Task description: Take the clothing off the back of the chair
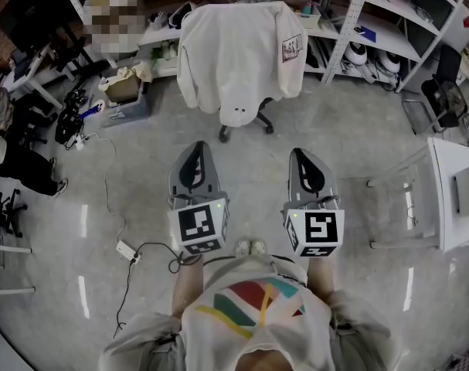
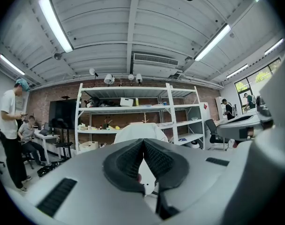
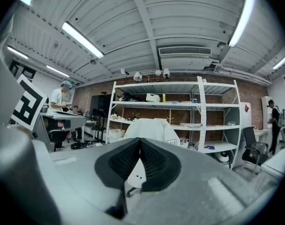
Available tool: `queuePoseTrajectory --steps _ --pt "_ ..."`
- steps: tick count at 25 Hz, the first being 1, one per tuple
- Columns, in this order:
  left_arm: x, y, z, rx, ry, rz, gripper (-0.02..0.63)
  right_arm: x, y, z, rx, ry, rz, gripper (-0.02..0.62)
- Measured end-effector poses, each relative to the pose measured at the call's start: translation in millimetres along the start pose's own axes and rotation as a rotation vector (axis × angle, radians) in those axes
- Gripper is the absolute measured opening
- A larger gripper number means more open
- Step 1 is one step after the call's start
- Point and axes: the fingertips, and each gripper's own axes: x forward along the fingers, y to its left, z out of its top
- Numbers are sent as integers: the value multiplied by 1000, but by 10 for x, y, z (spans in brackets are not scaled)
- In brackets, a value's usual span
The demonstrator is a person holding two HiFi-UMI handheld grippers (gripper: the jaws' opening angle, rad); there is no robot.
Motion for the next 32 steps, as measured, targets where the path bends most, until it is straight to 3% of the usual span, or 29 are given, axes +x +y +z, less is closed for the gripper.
queuePoseTrajectory --steps 19,32 --pt "-11 -261 -153 27 6 36 14 -90 -206 -300 29 33 54 3" --pt "690 129 -216 -19 -9 60 14 656 -344 -224 42 -9 34 3"
